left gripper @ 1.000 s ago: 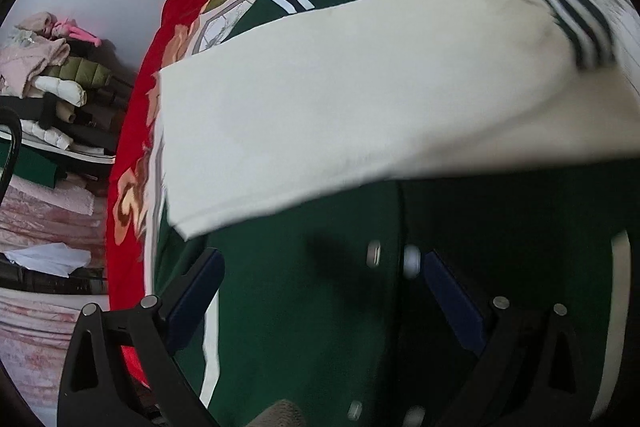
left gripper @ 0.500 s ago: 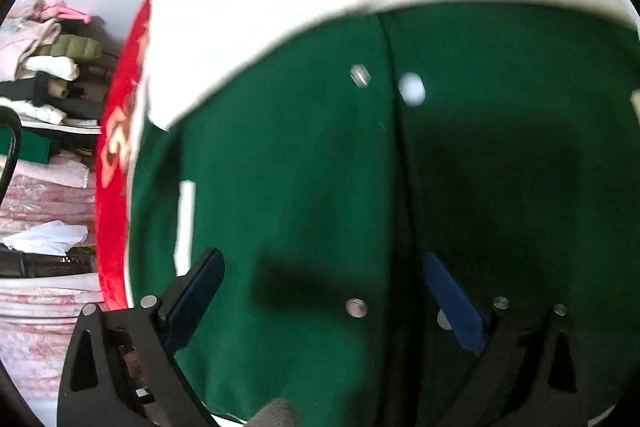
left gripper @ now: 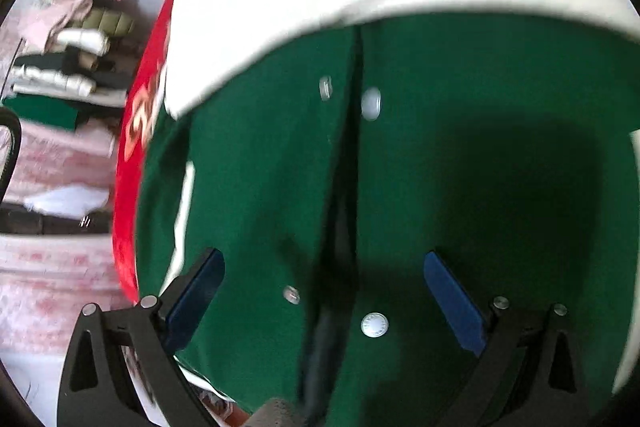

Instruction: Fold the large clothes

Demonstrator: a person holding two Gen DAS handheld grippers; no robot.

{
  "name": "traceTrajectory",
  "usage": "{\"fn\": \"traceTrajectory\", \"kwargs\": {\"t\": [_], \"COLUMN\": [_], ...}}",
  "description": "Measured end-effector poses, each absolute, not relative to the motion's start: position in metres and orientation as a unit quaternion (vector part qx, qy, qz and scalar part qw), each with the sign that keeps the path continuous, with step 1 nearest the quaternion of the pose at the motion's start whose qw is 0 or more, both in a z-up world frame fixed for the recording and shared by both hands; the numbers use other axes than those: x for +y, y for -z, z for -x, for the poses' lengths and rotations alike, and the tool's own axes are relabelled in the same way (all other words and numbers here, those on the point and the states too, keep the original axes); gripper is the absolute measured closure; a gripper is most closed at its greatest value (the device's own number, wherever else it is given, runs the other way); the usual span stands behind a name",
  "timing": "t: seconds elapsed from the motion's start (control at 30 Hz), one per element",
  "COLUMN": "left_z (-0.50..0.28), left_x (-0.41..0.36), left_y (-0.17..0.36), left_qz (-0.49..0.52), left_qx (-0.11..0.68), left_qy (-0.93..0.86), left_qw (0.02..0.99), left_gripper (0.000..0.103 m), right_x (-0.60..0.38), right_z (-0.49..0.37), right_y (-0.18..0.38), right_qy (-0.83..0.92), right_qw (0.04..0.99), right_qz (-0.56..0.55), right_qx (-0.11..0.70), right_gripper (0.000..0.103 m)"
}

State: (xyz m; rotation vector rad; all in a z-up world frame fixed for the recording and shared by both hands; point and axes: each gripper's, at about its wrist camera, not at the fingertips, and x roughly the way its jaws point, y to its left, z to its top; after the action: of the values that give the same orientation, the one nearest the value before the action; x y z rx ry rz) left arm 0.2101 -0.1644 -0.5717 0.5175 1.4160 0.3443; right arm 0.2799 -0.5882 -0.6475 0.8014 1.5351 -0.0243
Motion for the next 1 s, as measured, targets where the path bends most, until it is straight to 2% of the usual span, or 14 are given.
{"fn": "traceTrajectory", "kwargs": {"t": [0.17, 0.23, 0.3, 0.57, 0.67, 0.7, 0.73, 0.8, 0.97, 1.0], "left_z": [-0.208, -0.208, -0.209, -0.210, -0.207, -0.203, -0.198, -0.189, -0.155, -0.147], "left_x": [-0.166, -0.171, -0.173, -0.177, -0.179, -0.185, -0.194, -0.210, -0.268, -0.282], "left_y": [0.580, 0.583, 0.587, 0.585, 0.570, 0.561, 0.550, 0.535, 0.511, 0.511], "left_qz": [-0.221, -0.230, -0.239, -0.238, -0.218, -0.217, -0.220, -0.223, -0.234, -0.238], "left_qx": [0.633, 0.629, 0.624, 0.625, 0.625, 0.620, 0.613, 0.606, 0.607, 0.611], "left_qy": [-0.219, -0.239, -0.260, -0.289, -0.300, -0.306, -0.310, -0.308, -0.291, -0.282], "left_qw": [0.709, 0.703, 0.696, 0.685, 0.686, 0.689, 0.693, 0.699, 0.702, 0.700], "left_gripper": [0.000, 0.000, 0.000, 0.000, 0.000, 0.000, 0.000, 0.000, 0.000, 0.000], "right_x": [-0.578, -0.576, -0.564, -0.563, -0.566, -0.570, -0.578, -0.590, -0.628, -0.637], "right_z": [-0.349, -0.363, -0.369, -0.385, -0.388, -0.386, -0.382, -0.373, -0.347, -0.341], "right_y": [0.701, 0.710, 0.710, 0.710, 0.702, 0.698, 0.691, 0.681, 0.669, 0.668], "right_qy": [-0.050, -0.084, -0.097, -0.117, -0.143, -0.146, -0.152, -0.164, -0.171, -0.166], "right_qw": [0.626, 0.625, 0.636, 0.613, 0.606, 0.610, 0.615, 0.617, 0.610, 0.609], "right_qz": [-0.334, -0.301, -0.259, -0.213, -0.190, -0.182, -0.170, -0.156, -0.158, -0.160], "right_qx": [0.703, 0.715, 0.720, 0.752, 0.759, 0.758, 0.755, 0.754, 0.758, 0.759], "right_gripper": [0.072, 0.091, 0.095, 0.094, 0.081, 0.067, 0.044, 0.024, 0.023, 0.020]}}
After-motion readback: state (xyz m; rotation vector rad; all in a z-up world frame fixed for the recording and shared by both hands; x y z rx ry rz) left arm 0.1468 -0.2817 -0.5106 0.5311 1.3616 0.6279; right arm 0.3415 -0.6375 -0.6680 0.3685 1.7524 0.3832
